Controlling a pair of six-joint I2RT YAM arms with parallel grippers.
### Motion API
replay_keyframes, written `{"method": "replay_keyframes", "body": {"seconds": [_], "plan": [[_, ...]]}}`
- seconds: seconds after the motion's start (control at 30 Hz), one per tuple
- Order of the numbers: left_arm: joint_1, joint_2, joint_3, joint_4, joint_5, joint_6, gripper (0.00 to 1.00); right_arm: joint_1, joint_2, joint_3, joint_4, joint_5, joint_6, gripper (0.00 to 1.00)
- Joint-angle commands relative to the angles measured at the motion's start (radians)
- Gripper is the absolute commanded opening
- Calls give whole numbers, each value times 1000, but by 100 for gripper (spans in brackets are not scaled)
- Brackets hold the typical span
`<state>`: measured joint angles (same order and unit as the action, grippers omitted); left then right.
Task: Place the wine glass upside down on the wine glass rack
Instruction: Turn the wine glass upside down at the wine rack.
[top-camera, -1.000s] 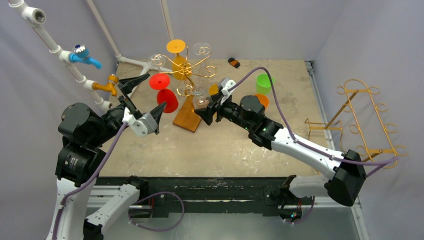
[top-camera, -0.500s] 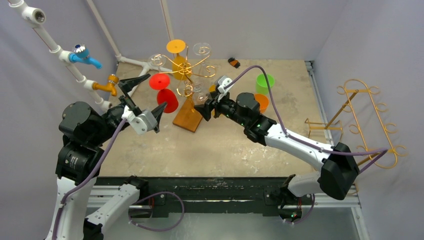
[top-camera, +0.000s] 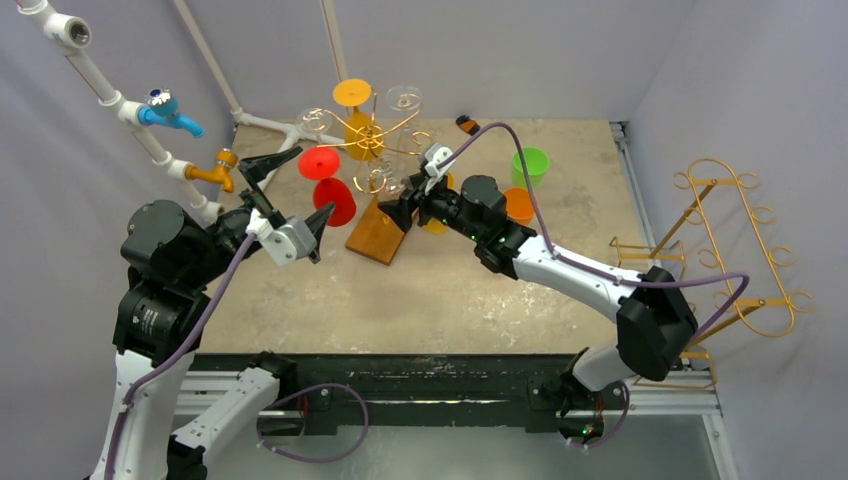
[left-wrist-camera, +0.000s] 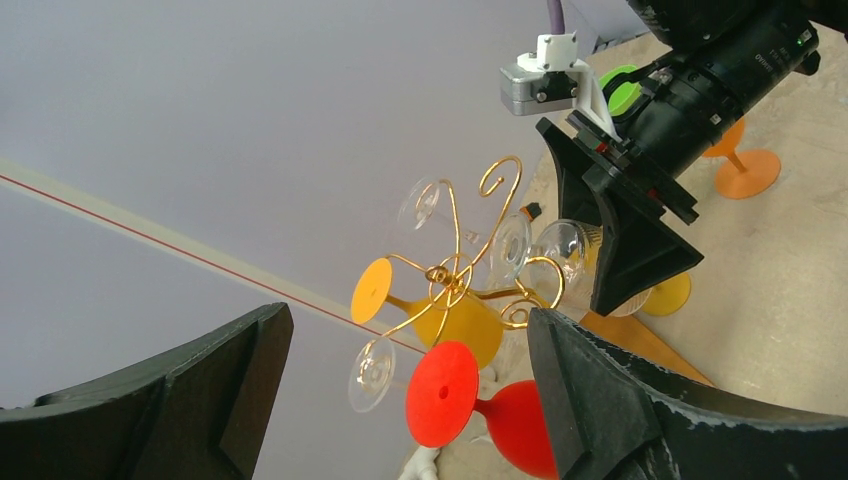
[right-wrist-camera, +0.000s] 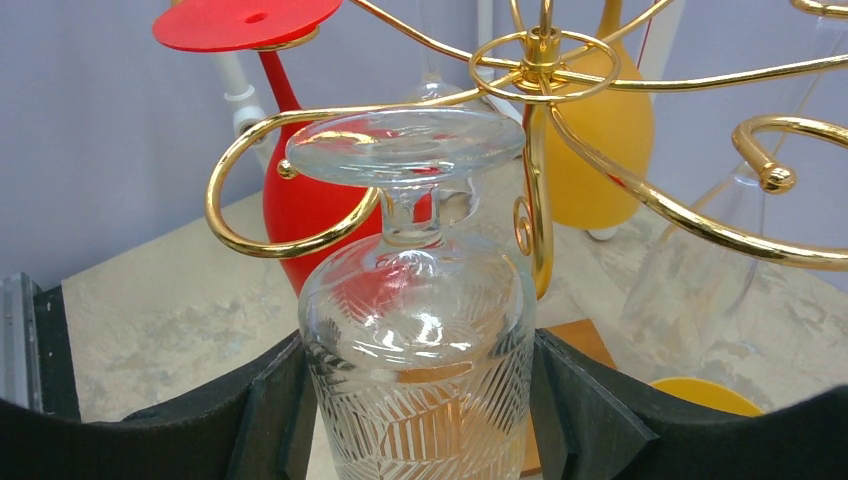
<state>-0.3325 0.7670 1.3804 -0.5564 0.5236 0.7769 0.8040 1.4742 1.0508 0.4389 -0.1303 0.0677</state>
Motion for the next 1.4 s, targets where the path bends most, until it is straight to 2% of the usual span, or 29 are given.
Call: {"method": "replay_keyframes", "body": {"seconds": [0.0, 1.37], "plan": [[0, 5, 2, 26, -5, -4, 95, 0, 4, 83, 126, -49, -3, 13], [0, 0, -19, 27, -23, 21, 94, 0, 128, 167, 193, -184, 0, 10]]}}
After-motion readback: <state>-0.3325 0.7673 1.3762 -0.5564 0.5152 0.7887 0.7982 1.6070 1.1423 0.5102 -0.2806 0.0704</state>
